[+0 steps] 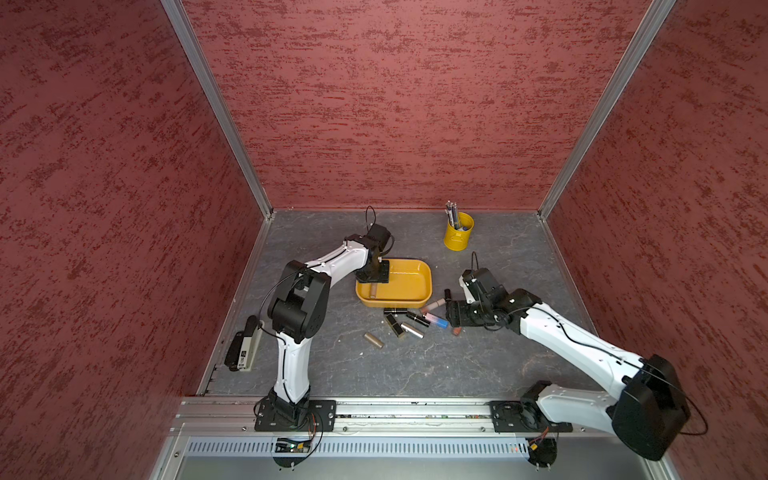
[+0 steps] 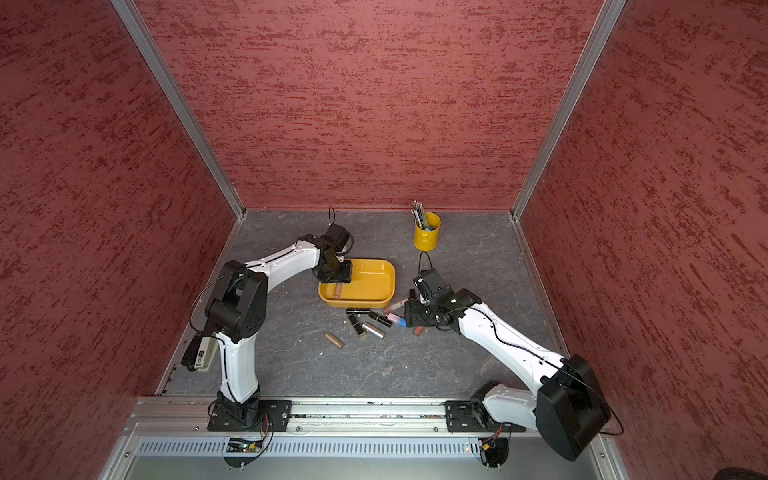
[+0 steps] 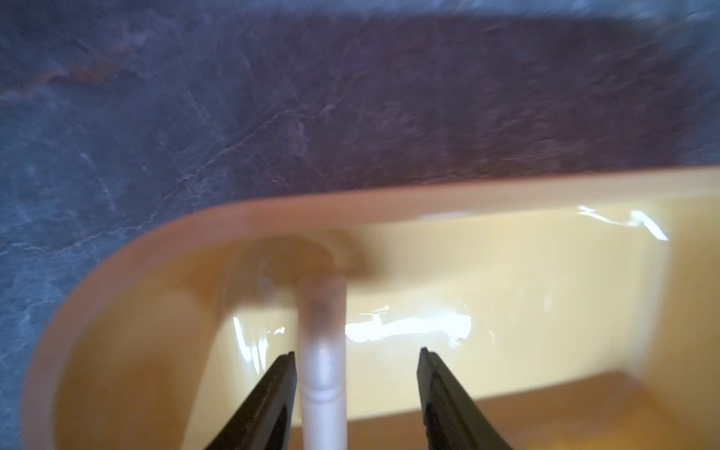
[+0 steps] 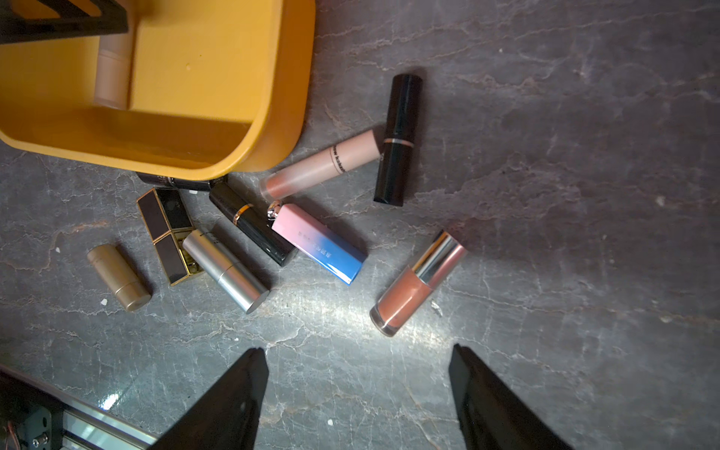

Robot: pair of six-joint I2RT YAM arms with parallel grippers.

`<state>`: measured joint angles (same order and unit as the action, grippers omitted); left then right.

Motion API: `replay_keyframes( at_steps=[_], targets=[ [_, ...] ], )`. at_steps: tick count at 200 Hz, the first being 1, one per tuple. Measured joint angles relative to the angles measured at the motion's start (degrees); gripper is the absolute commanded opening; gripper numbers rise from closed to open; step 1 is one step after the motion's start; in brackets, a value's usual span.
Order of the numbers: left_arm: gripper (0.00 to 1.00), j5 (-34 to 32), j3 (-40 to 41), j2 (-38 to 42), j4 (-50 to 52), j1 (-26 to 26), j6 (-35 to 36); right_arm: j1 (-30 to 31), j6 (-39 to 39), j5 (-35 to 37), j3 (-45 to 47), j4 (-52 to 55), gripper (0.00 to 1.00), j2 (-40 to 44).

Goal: Put the lipstick into the storage box
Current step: Place the lipstick in the storage box, then pick up the lipstick at the center of the board.

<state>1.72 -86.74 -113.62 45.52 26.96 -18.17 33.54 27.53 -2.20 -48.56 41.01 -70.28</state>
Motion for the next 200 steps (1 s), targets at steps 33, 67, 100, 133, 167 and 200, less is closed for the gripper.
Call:
replay_keyframes(
  at_steps=[33, 67, 100, 133, 167, 200],
  targets=[
    [0.59, 1.22, -0.02, 7.56, -1.86, 2.12, -0.02, -0.39, 2.47, 2.36, 0.0, 1.46, 0.78, -1.07],
    [0.61, 3.45, 3.48, 17.68, -6.6, 3.58, -0.94, -0.66, 5.05, 4.42, 0.0, 2.69, 0.79, -4.15],
    [0.63, 7.67, 14.19, 27.98, -12.83, 4.09, -3.48, -0.76, 6.93, 5.29, -0.02, 2.64, 0.79, -7.56],
    [0.65, 10.69, 24.28, 35.69, -16.85, 6.88, -5.9, -0.76, 8.07, 5.51, -0.28, 2.36, 0.79, -11.76],
    [0.66, 12.55, 31.01, 42.16, -19.89, 9.11, -8.15, -0.76, 8.24, 6.43, -0.9, 1.73, 0.79, -15.69],
    [0.66, 13.07, 34.84, 45.75, -22.18, 9.99, -9.66, -0.9, 8.28, 7.21, -1.29, 1.05, 0.78, -18.4]
  ],
)
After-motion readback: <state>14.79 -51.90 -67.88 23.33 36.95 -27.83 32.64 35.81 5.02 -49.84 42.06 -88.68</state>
